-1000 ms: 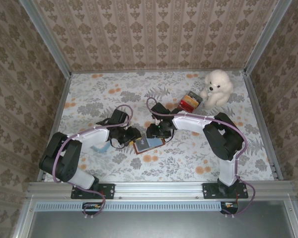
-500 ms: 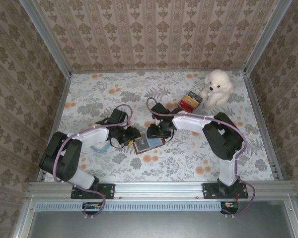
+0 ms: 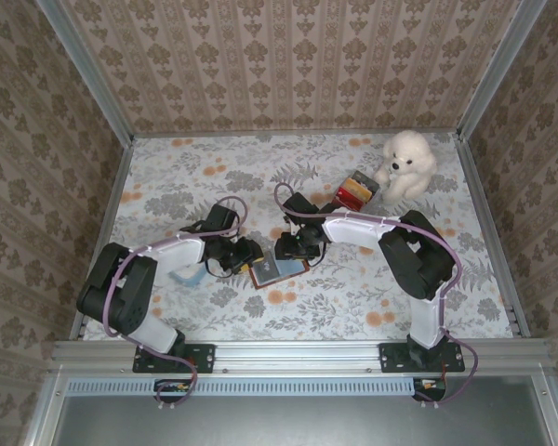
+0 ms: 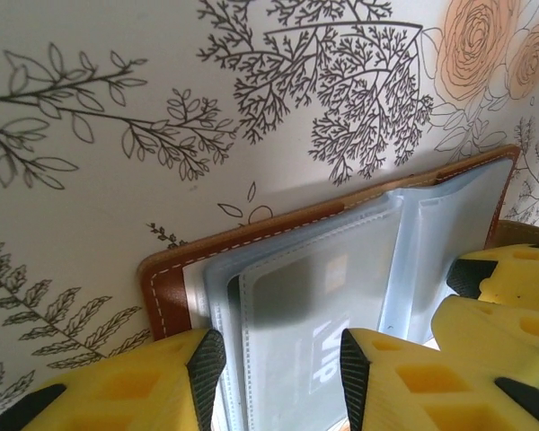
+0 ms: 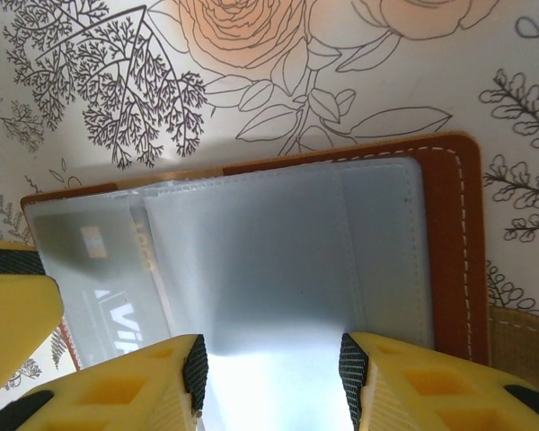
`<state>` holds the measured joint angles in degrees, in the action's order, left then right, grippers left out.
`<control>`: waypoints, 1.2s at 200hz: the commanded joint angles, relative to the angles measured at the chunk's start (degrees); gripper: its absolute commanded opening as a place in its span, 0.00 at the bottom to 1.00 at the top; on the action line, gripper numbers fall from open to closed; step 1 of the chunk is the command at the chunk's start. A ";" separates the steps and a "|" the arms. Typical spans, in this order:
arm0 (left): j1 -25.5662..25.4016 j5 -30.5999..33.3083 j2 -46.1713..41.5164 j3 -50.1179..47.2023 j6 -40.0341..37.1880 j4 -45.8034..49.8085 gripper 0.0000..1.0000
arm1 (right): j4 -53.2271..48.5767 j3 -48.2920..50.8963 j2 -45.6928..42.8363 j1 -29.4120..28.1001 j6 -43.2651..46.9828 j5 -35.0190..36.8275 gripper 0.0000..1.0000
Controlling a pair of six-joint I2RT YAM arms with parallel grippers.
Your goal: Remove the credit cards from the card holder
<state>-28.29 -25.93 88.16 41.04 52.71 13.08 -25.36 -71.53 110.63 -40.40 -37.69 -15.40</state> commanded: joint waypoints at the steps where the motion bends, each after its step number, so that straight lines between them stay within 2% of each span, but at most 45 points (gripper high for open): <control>1: 0.39 -1.95 1.05 0.93 -0.37 -1.10 0.43 | -1.23 1.30 2.16 -0.08 -0.01 -1.03 0.48; 23: 0.43 -4.23 1.12 0.38 0.93 -3.63 0.40 | -0.68 1.37 2.29 -0.10 0.01 -2.30 0.45; 118: 1.20 -5.17 -1.58 -0.59 0.65 -3.82 0.37 | -0.24 2.08 2.55 -0.02 -0.28 -2.87 0.44; 193: 1.17 -7.00 -0.41 0.22 -0.30 -4.91 0.32 | -0.10 2.18 2.88 -0.02 -0.28 -2.97 0.43; 240: 1.05 -7.87 0.07 1.15 -2.06 -3.99 0.26 | 0.03 2.36 3.01 0.02 -0.28 -3.01 0.43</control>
<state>-26.89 -30.06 88.33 40.91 52.60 10.63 -23.83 -71.05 111.13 -40.29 -37.71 -17.87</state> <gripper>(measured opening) 0.261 0.435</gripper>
